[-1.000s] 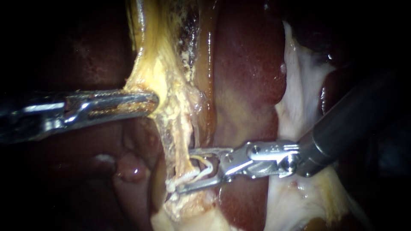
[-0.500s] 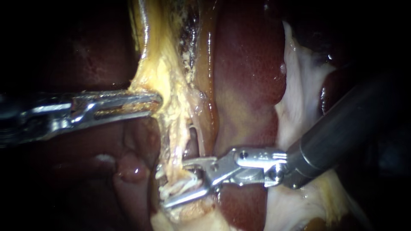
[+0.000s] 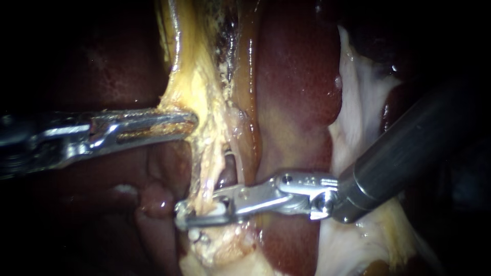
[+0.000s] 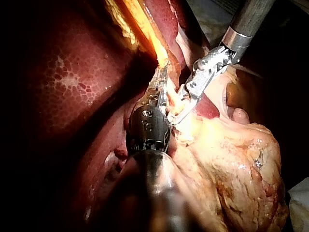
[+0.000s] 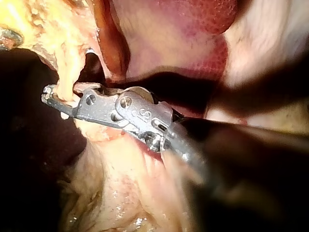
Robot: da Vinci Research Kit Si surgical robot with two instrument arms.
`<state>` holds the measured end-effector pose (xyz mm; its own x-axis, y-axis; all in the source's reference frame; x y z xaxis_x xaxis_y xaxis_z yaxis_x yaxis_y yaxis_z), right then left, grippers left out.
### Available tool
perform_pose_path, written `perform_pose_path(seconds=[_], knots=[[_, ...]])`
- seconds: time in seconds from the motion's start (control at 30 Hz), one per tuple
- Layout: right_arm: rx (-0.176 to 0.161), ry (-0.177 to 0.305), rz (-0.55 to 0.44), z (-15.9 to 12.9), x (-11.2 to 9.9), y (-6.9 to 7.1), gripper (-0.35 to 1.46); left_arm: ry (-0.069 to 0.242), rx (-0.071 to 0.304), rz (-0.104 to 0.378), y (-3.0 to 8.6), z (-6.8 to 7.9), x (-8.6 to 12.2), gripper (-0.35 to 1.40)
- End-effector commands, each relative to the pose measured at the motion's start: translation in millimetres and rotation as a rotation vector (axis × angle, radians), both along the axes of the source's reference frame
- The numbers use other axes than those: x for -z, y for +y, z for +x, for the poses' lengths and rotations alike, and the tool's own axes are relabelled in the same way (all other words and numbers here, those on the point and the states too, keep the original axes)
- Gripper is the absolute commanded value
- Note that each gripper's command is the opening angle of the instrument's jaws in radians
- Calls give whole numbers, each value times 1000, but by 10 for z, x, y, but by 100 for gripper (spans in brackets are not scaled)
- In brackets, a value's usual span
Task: Clipping second clip left tube
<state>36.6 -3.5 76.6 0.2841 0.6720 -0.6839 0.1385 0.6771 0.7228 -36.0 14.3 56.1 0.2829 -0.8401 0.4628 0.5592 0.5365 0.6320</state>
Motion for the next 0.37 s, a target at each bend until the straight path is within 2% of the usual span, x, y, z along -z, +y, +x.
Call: perform_pose_path(seconds=[0.03, 0.17, 0.37], knots=[[4, -7, 4, -1, -4, 0, -35, 0, 0, 0, 0, 0, 0, -35], [14, -12, 12, -2, -12, -4, -35, -1, -1, 0, 0, 1, 0, -35], [20, -8, 13, -1, -12, -5, -35, -1, -1, 0, 1, 1, -1, -35]])
